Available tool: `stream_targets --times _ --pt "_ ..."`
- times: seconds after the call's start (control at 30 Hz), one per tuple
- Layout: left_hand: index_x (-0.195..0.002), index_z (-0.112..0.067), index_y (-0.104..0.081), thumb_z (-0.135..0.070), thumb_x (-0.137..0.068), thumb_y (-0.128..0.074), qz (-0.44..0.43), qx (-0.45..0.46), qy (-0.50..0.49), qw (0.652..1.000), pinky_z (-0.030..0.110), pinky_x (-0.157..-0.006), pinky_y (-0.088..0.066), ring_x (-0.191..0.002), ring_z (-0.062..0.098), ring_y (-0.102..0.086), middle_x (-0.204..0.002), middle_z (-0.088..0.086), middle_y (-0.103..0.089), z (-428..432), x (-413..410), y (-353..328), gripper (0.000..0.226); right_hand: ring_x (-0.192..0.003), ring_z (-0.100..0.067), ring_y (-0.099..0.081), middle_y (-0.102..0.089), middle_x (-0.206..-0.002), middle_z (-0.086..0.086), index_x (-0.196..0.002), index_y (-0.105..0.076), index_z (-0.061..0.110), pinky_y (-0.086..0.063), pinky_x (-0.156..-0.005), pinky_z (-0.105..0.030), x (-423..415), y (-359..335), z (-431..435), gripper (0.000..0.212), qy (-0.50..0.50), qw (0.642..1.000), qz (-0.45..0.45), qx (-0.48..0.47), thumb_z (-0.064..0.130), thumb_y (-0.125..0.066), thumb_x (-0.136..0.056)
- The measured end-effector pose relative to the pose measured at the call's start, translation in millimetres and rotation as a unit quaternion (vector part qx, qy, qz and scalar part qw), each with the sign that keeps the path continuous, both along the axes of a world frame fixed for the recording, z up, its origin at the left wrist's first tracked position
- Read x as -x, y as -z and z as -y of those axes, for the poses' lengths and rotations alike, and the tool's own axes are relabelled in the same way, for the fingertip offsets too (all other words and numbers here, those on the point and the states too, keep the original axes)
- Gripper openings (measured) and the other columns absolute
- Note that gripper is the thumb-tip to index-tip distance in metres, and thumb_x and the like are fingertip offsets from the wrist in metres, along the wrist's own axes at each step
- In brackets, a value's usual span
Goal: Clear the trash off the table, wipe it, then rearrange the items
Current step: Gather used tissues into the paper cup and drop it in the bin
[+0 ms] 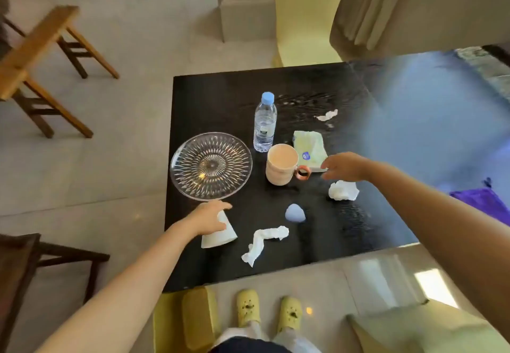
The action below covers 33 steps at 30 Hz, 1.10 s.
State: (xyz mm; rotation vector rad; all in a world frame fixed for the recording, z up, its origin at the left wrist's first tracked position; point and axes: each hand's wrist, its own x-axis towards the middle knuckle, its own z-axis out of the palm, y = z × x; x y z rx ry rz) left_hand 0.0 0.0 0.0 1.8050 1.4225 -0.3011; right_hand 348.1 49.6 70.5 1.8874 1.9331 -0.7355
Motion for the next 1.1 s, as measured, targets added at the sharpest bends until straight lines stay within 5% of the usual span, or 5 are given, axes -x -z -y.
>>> stream_targets --times 0.13,0.57,0.7,0.87,1.1 --pt "-0.143 -0.028 -0.033 -0.020 -0.077 -0.071 -0.037 -0.003 -0.006 0.999 0.047 -0.114 -0.023 -0.143 0.025 -0.006 -0.158 -0.002 -0.008 23 5 28 0.076 -0.130 -0.034 -0.042 -0.046 -0.142 -0.013 -0.141 -0.041 0.017 -0.036 -0.107 -0.042 -28 32 22 0.053 0.080 0.997 0.019 -0.006 0.034 -0.053 -0.092" --pt "-0.136 -0.030 -0.038 -0.040 -0.078 -0.065 -0.041 -0.073 -0.139 0.987 0.035 -0.094 -0.041 -0.127 0.023 -0.029 -0.138 0.003 -0.033 24 -25 39 0.066 -0.118 -0.034 -0.050 -0.048 -0.130 -0.016 -0.131 -0.049 0.010 -0.046 -0.096 -0.042 -42 105 37 0.040 0.137 0.990 0.018 -0.021 0.019 -0.050 -0.092" --pt "-0.136 -0.027 -0.041 -0.036 -0.080 -0.065 0.036 -0.032 -0.212 0.976 0.037 -0.096 -0.044 -0.125 0.025 -0.039 -0.138 0.007 -0.036 10 -44 20 0.062 -0.115 -0.033 -0.054 -0.055 -0.126 -0.014 -0.124 -0.057 0.009 -0.045 -0.092 -0.038 -40 105 34 0.034 0.181 0.982 0.011 -0.047 0.013 -0.045 -0.093" --pt "-0.127 -0.032 -0.048 -0.035 -0.085 -0.064 0.244 0.084 -0.350 0.901 0.030 -0.068 -0.056 -0.101 0.015 -0.050 -0.121 -0.001 -0.049 -6 -67 -30 0.045 -0.094 -0.033 -0.058 -0.063 -0.106 -0.019 -0.105 -0.062 0.000 -0.042 -0.072 -0.032 -49 85 19 0.024 0.251 0.964 -0.059 -0.071 0.008 -0.046 -0.089" --pt "-0.123 -0.028 -0.053 -0.037 -0.082 -0.066 0.381 0.167 -0.338 0.844 0.035 -0.072 -0.059 -0.112 0.025 -0.051 -0.119 0.002 -0.050 -30 -103 -90 0.043 -0.066 -0.024 -0.040 -0.044 -0.061 -0.003 -0.058 -0.042 0.008 -0.028 -0.053 -0.027 -59 31 1 0.025 0.285 0.934 -0.157 -0.145 0.005 -0.047 -0.082"
